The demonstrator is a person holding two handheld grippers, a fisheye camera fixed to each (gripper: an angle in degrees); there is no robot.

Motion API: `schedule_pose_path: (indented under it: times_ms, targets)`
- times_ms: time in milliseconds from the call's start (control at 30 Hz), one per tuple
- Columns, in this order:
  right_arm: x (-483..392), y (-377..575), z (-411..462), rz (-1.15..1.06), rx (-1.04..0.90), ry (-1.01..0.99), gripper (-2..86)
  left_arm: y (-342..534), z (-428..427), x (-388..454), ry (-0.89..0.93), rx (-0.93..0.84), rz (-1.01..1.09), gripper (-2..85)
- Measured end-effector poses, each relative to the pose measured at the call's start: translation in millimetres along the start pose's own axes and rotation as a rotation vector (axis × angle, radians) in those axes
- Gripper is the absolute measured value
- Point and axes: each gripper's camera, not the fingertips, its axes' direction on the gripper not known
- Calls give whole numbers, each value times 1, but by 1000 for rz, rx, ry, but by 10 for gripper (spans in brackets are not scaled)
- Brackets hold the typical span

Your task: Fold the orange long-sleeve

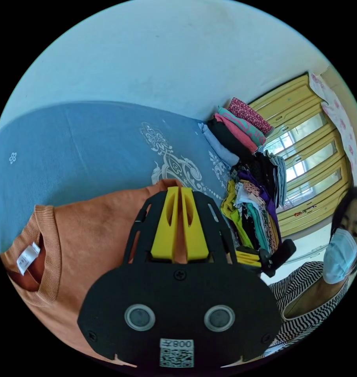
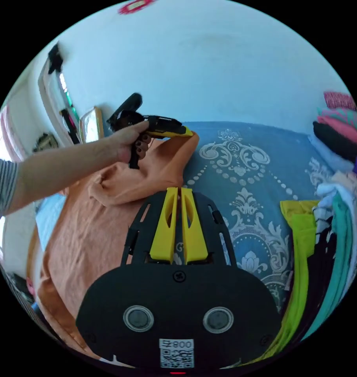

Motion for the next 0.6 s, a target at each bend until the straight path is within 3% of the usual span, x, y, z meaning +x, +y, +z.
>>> schedule_pose_path:
  times_ms: [200, 467, 600]
  targets:
    - [48, 9, 18, 136, -117, -64, 6, 2, 34, 7, -80, -63, 23, 13]
    - [77, 14, 25, 174, -169, -84, 6, 26, 11, 26, -166, 73, 66, 18]
    - [90, 16, 24, 203, -193, -98, 3, 46, 16, 45, -161, 55, 152, 11]
